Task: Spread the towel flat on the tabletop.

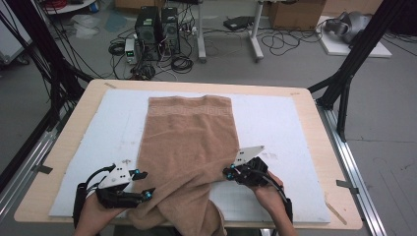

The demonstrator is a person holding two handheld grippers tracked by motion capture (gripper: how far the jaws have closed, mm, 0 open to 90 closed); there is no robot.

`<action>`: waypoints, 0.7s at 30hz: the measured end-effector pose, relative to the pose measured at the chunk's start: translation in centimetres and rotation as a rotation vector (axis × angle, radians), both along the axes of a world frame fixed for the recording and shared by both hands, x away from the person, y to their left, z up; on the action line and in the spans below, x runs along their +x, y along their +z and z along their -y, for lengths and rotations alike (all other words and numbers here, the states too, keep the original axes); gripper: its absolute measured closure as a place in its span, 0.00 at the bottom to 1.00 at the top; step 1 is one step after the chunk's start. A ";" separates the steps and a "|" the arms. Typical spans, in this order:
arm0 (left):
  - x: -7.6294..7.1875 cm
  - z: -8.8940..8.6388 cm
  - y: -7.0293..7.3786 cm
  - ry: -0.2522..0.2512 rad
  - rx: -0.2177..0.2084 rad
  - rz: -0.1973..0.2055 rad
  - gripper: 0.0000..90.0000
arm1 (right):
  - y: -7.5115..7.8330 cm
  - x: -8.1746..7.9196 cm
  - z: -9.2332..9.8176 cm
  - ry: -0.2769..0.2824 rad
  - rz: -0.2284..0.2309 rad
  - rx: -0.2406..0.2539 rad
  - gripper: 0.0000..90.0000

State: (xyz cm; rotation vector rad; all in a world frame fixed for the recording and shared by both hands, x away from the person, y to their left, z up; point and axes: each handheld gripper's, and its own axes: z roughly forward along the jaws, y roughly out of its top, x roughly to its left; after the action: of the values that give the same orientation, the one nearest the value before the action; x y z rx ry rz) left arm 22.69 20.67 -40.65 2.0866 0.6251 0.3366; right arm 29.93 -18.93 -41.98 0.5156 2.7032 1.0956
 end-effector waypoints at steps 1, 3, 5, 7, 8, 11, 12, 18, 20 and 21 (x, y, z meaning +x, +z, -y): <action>0.0 0.0 0.1 -0.004 -0.005 -0.004 0.44 | 0.1 0.1 0.1 -0.010 -0.004 0.004 0.99; -0.1 0.3 0.1 -0.018 -0.013 -0.019 0.41 | 0.3 0.3 0.4 -0.021 -0.005 0.016 0.99; -0.4 0.5 0.0 -0.034 -0.004 -0.010 0.41 | 0.5 0.2 0.5 -0.005 0.003 0.036 0.99; -0.7 0.7 -0.2 -0.038 0.003 -0.004 0.41 | 0.8 -0.1 0.6 -0.002 -0.018 0.079 0.86; -0.8 0.7 -0.3 -0.041 0.002 -0.007 0.41 | 0.9 -0.3 0.7 0.013 -0.034 0.103 0.81; -1.0 0.9 -0.4 -0.049 0.002 -0.009 0.40 | 0.8 -1.1 0.6 0.020 -0.041 0.106 0.68; -1.0 1.0 -0.4 -0.055 0.001 -0.012 0.40 | 0.8 -1.4 0.6 0.022 -0.042 0.115 0.63; -1.6 2.1 -0.5 -0.109 -0.005 -0.019 0.39 | 0.3 -2.2 0.0 -0.006 -0.003 0.079 0.53; -1.6 2.6 -0.7 -0.118 0.003 -0.025 0.39 | 0.1 -2.0 -0.5 -0.011 0.004 0.061 0.56; -1.6 2.8 -0.8 -0.123 0.008 -0.025 0.40 | 0.0 -1.8 -0.8 -0.015 0.008 0.049 0.60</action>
State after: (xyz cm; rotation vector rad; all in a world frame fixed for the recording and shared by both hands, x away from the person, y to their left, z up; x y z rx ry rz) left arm 21.12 17.91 -41.49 2.1292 0.5077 0.2433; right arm 28.17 -18.14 -41.99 0.5372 2.6675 1.1596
